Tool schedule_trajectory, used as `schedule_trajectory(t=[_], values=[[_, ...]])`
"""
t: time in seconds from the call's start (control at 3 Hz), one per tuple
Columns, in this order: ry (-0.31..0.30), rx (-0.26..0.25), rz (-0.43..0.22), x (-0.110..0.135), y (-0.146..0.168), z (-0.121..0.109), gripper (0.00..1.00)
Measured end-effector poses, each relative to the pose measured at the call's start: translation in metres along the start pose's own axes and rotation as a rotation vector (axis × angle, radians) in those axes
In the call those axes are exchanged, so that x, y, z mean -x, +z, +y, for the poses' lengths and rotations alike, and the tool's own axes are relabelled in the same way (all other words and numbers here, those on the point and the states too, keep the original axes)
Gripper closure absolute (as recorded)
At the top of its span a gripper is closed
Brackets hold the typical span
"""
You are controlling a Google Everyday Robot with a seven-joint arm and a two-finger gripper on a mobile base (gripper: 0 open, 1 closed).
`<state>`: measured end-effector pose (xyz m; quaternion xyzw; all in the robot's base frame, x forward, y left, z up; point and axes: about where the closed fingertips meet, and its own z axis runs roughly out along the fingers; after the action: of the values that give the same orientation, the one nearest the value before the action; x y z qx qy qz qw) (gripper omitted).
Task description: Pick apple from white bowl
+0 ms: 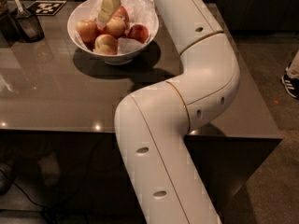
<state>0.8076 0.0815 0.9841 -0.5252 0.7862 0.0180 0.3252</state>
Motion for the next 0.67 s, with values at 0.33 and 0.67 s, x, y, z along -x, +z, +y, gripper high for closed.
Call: schedule_trajectory(t=[0.33,0.67], values=[[0.058,0.02,0.004,-0.011,0.013,-0.001,0.0],[0.106,0.049,0.008,-0.018,0.028,0.002,0.0]])
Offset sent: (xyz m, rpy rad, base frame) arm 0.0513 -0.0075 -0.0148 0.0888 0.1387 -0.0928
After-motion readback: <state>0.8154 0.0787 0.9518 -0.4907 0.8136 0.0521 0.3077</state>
